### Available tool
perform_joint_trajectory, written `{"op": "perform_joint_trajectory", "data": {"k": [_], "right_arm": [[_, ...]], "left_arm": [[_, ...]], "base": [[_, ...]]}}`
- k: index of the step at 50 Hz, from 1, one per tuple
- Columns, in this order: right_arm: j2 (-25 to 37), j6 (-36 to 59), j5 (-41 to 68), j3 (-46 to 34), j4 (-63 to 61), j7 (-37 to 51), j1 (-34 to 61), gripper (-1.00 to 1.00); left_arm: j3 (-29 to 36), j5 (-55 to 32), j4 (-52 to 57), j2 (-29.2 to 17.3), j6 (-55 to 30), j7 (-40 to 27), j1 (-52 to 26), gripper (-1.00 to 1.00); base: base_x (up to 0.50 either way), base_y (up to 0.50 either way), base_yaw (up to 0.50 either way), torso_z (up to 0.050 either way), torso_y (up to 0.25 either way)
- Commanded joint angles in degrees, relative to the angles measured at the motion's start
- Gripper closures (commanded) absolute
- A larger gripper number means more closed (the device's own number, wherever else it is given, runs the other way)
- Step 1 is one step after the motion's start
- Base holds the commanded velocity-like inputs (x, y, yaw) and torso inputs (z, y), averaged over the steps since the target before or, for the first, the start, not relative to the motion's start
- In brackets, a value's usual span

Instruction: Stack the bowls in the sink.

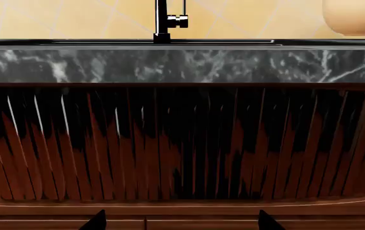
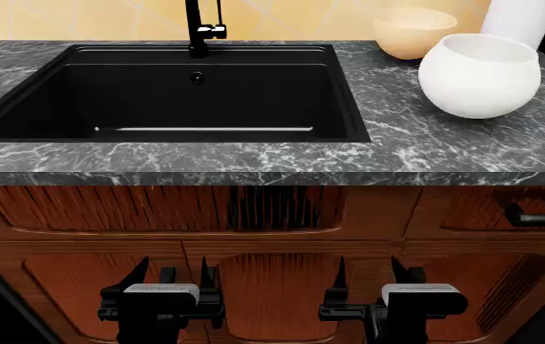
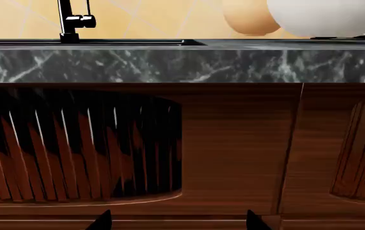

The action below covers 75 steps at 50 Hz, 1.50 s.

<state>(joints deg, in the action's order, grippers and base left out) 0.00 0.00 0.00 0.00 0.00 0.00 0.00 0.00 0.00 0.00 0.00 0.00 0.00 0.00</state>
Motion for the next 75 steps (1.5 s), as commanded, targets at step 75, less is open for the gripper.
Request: {"op": "perform_joint_trajectory", "data": {"k": [75], "right_arm": [[6.77, -1.39, 6.19, -8.68, 2.09, 7.55, 0.76, -1.00]], "left_arm": [[8.59, -5.79, -1.02, -6.85, 0.47, -7.04, -1.00, -1.00]], "base": [[0.00, -0.38, 0.00, 0.000, 0.000]]}}
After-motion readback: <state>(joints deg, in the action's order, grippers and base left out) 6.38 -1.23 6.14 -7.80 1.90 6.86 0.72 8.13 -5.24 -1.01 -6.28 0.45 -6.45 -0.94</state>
